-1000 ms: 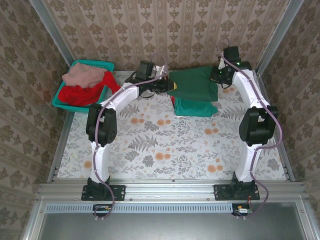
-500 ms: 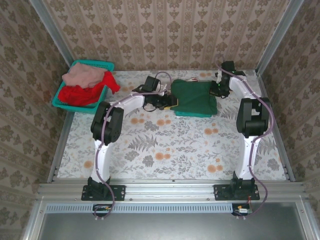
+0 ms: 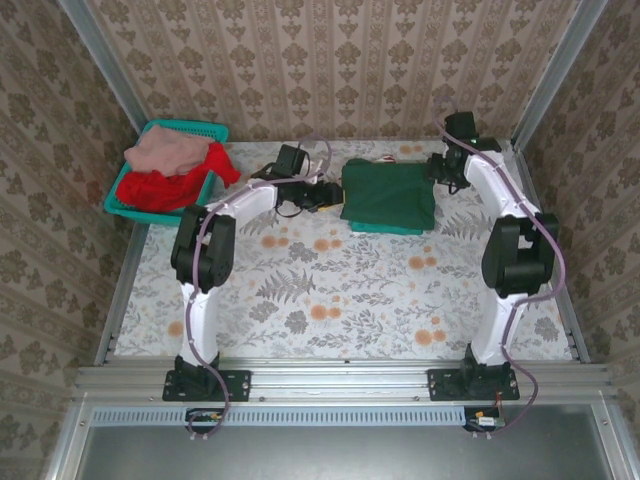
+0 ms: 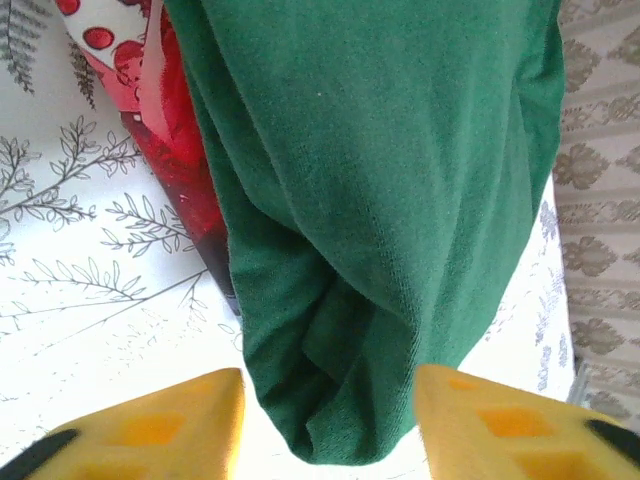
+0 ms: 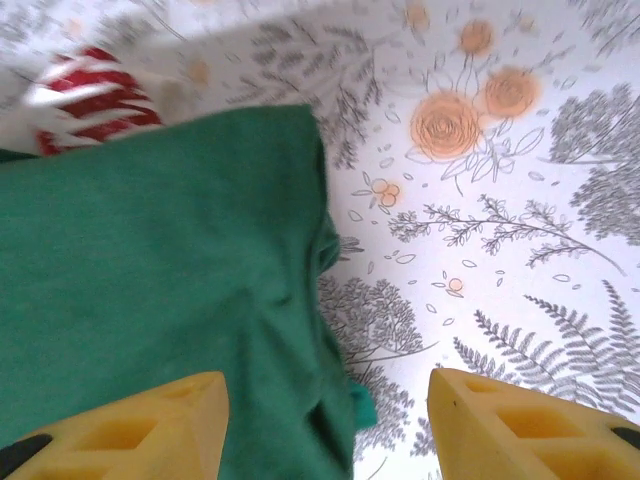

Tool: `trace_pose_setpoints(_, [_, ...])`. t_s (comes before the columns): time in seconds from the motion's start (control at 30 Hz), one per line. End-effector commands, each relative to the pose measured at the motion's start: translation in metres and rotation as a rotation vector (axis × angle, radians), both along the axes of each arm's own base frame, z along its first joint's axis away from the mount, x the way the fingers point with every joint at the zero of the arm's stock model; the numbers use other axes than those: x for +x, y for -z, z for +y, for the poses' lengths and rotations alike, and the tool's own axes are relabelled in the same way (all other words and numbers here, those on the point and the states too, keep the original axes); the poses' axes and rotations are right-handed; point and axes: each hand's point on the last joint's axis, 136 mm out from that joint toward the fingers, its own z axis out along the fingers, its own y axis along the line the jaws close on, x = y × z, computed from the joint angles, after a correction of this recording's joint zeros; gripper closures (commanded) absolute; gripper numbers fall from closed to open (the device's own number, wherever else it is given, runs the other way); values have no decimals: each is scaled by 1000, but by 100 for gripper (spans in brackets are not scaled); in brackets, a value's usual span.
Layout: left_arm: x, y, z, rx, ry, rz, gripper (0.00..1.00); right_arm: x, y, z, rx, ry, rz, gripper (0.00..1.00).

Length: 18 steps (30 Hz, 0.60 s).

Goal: Fold and stack the t-shirts

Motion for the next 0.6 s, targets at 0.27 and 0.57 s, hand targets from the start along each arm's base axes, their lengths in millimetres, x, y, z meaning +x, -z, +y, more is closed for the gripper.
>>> trace_pose_setpoints(0.27, [-35,48,-1,47,52,77,65,47,58,97,106,-73,58,49])
trace_pose_setpoints(0.57, [-38,44,6,-6,56,91,68,72,91,92,37,-79,161,39])
